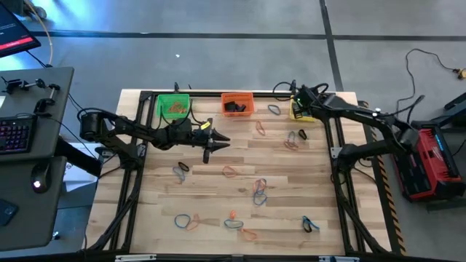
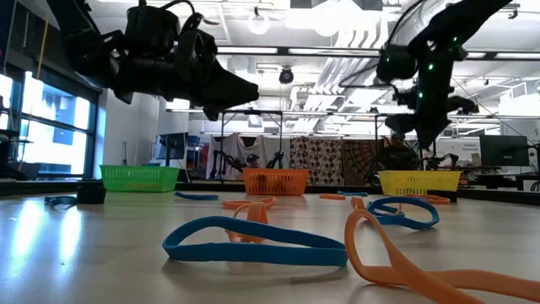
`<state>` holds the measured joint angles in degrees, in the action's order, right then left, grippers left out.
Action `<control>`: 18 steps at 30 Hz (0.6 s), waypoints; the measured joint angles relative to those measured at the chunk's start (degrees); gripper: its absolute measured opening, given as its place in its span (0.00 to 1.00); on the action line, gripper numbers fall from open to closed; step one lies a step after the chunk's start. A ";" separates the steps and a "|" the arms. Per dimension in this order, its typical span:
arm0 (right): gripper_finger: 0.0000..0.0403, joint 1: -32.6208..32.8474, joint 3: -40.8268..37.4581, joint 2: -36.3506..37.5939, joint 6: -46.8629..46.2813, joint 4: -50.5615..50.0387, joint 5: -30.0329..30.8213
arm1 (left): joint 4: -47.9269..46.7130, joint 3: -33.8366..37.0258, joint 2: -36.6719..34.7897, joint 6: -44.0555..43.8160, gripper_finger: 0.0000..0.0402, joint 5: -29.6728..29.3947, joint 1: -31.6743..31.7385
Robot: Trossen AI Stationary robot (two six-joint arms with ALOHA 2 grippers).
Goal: Sort rubber bands into baskets
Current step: Put the blue rubber band into the yellow bin
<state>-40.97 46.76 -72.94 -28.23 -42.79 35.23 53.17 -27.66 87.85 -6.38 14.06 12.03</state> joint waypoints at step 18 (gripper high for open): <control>0.10 -7.06 0.00 -13.29 8.23 5.77 -9.43 | 0.17 0.00 0.00 0.97 0.23 -2.80 -3.80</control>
<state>-48.03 46.76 -86.23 -20.00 -37.01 25.80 53.34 -27.66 87.85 -5.41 11.26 8.24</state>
